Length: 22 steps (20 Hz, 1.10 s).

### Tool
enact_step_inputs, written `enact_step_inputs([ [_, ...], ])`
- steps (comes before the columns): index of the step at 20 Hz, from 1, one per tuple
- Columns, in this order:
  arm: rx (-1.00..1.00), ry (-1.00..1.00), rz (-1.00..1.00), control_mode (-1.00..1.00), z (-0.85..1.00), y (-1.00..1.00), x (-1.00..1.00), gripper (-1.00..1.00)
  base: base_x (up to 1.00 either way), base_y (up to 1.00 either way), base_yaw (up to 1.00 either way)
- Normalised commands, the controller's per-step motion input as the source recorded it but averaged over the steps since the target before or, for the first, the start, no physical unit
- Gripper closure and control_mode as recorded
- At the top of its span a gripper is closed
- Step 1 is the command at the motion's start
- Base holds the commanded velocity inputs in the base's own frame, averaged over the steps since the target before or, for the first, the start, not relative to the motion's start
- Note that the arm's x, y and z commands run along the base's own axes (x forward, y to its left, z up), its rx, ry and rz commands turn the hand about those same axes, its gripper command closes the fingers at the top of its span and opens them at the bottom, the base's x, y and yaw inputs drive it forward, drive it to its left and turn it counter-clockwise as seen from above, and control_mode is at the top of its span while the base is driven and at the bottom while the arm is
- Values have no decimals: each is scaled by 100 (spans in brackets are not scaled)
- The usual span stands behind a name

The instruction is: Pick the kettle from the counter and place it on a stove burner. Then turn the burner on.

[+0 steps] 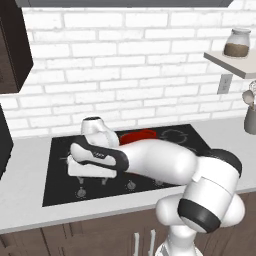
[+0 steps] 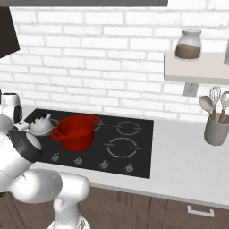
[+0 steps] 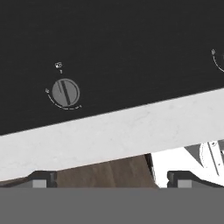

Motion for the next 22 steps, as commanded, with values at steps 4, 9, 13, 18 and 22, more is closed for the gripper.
enact_step_inputs([
  [4,-5,-9,-2,-100,-16,0,3,-100,0,0,0],
  [9,0,-3,-3,-100,-14,0,12,-100,0,0,0],
  [13,0,-3,0,-100,-22,1,14,-100,0,0,0],
  [18,0,0,0,-100,-23,9,4,-100,0,0,0],
  [22,0,0,0,-100,-18,13,0,-100,0,0,0],
])
